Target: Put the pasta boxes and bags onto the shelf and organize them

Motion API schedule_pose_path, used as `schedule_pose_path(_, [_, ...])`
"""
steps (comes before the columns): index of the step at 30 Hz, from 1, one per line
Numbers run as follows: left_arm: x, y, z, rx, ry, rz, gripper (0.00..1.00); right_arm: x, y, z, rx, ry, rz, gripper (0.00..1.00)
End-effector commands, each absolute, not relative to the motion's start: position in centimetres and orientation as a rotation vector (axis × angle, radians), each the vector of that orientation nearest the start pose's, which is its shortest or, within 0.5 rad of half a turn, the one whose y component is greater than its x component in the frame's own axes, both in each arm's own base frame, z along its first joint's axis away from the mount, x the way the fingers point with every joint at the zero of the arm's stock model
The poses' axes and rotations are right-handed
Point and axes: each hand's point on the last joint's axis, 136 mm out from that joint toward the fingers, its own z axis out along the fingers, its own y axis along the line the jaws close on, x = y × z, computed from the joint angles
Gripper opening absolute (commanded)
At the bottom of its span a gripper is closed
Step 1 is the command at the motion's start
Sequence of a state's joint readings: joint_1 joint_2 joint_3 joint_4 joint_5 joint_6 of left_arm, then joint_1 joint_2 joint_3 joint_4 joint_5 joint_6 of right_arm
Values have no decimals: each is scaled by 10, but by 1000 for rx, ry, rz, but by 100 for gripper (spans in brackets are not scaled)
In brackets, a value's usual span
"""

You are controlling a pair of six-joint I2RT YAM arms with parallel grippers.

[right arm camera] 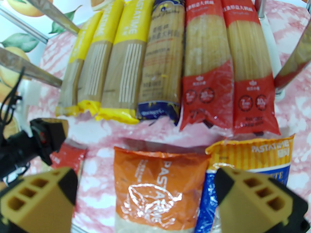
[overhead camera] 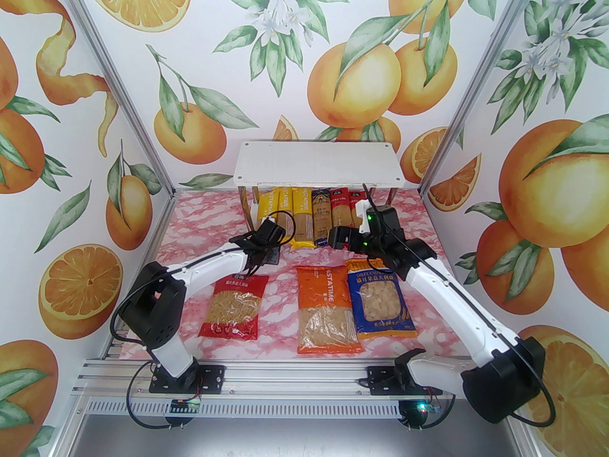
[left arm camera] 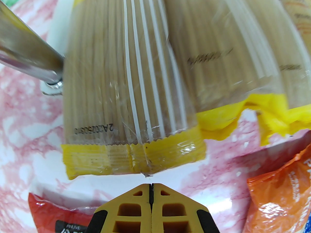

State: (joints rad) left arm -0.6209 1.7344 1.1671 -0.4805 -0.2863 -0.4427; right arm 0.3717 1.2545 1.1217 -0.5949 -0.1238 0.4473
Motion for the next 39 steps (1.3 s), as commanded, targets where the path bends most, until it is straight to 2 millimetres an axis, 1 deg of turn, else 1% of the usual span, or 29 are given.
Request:
schedule_pose_path(1, [378,-203,74,91,2563,-62,0,337,153,229,35,2353,543,98])
schedule_pose_path(5, [389,-194,75,64,2541,-34,0,336,151,228,36,2357,531,99])
schedule_pose_path(9, [395,-191,76,56,2532,-30,0,337,151,228,37,2357,529,99])
schedule_pose_path(11, [407,-188,78,56,2516,-5,0,337,151,227,37,2362,530,99])
schedule_pose_path(12, [410,-187,79,54,2513,2,0,337,152,227,36,2359,530,99])
schedule_pose_path(20, [426,-185,82,40,2492,14,0,337,150,226,39,2364,518,99])
schedule_pose_path(25, [432,-188,87,33,2477,-2,0,338,151,224,38,2371,519,99])
schedule_pose_path(29, [430,-189,87,35,2486,-11,0,338,152,224,35,2373,526,99])
schedule_pose_path(32, [423,-187,87,33,2498,-19,0,338,151,224,37,2373,523,99])
schedule_pose_path(34, [416,-186,92,27,2499,-46,0,338,152,223,36,2375,524,98])
schedule_pose_path(37, [405,-189,112,28,2461,-123,0,338,152,222,39,2377,528,99])
schedule_pose_path(39, [403,-191,133,36,2394,-165,0,338,153,222,39,2372,536,99])
